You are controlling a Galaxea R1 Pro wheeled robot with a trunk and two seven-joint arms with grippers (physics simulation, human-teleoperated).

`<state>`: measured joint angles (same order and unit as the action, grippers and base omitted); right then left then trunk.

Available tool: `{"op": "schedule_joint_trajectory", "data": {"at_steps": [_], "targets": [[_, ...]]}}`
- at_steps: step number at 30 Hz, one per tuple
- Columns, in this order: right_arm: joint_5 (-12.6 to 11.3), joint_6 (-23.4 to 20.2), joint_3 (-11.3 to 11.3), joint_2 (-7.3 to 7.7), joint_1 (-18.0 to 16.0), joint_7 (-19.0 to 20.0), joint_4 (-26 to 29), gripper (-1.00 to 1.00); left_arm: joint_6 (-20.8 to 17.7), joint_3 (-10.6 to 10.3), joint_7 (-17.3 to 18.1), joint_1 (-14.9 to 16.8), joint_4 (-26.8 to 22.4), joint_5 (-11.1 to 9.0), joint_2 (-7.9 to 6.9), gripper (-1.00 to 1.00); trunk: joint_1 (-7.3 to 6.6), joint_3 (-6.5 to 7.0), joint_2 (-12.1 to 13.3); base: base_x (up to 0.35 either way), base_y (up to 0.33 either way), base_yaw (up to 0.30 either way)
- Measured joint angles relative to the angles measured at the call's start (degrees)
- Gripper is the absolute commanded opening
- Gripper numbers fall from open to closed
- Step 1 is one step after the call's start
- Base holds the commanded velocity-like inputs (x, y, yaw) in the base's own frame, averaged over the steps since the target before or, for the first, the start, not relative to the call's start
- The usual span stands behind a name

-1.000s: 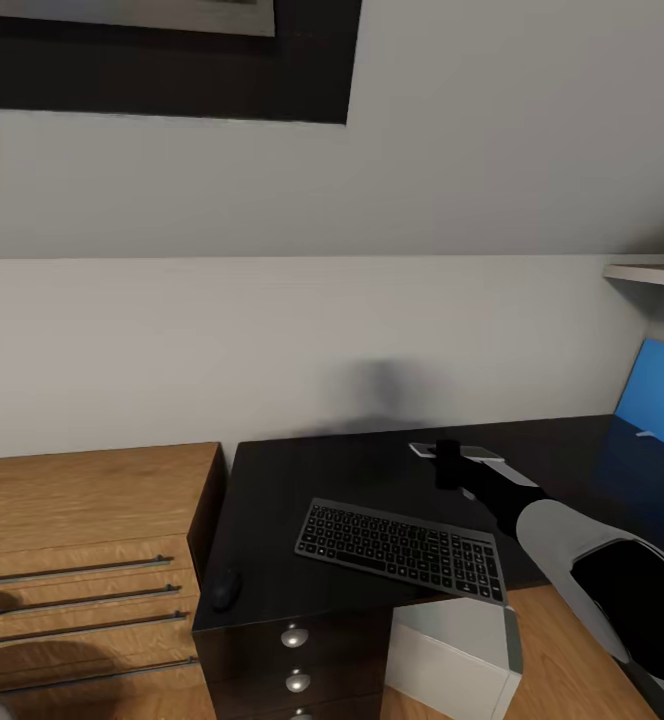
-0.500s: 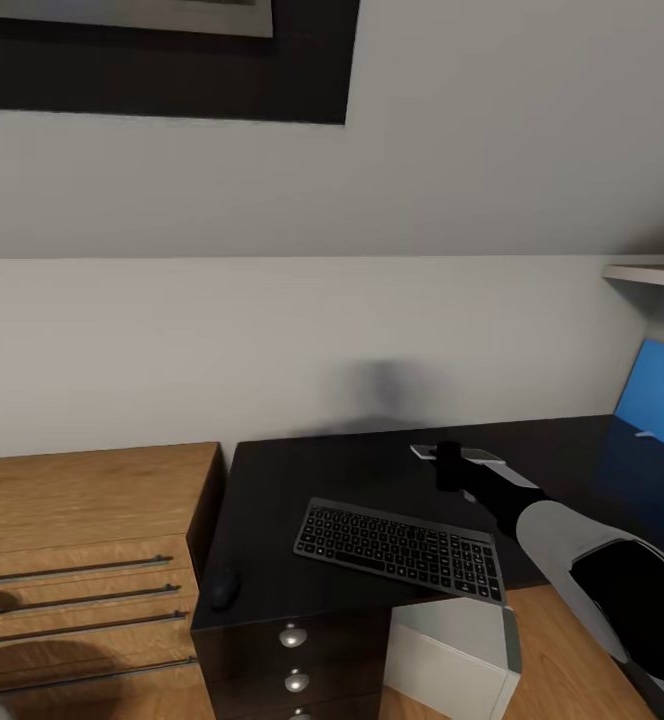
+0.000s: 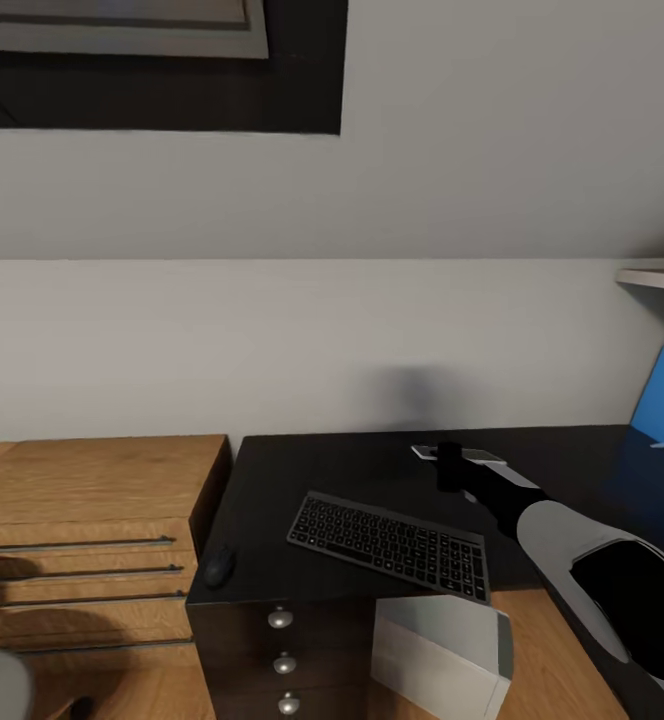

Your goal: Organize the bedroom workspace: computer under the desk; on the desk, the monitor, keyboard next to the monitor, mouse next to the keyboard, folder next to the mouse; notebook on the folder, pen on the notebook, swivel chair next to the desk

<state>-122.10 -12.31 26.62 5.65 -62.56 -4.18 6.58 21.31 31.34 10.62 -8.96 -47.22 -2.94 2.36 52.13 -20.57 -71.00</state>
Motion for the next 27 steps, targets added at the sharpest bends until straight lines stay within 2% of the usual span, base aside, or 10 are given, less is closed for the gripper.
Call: {"op": "schedule_joint_trajectory", "data": {"at_steps": [10, 21, 27], "targets": [[0.09, -0.07, 0.01, 0.11, 0.01, 0.03, 0.02, -1.0, -0.01, 0.09, 0.01, 0.01, -0.01, -0.01, -0.05, 1.0, -0.01, 0.02, 0.0, -0.006, -0.015, 0.016], [0.23, 0.09, 0.09, 0.19, 0.14, 0.8, -0.08, -1.0, 0.0, 0.1, 0.07, 0.02, -0.21, -0.22, -0.01, 1.0, -0.01, 0.02, 0.0, 0.088, 0.0, 0.0], [0.36, 0.18, 0.14, 0.13, 0.8, 1.83, -0.06, -1.0, -0.11, 0.14, 0.04, 0.02, -2.81, -0.8, 0.21, 1.0, 0.0, 0.02, 0.0, 0.007, 0.0, 0.0]]}}
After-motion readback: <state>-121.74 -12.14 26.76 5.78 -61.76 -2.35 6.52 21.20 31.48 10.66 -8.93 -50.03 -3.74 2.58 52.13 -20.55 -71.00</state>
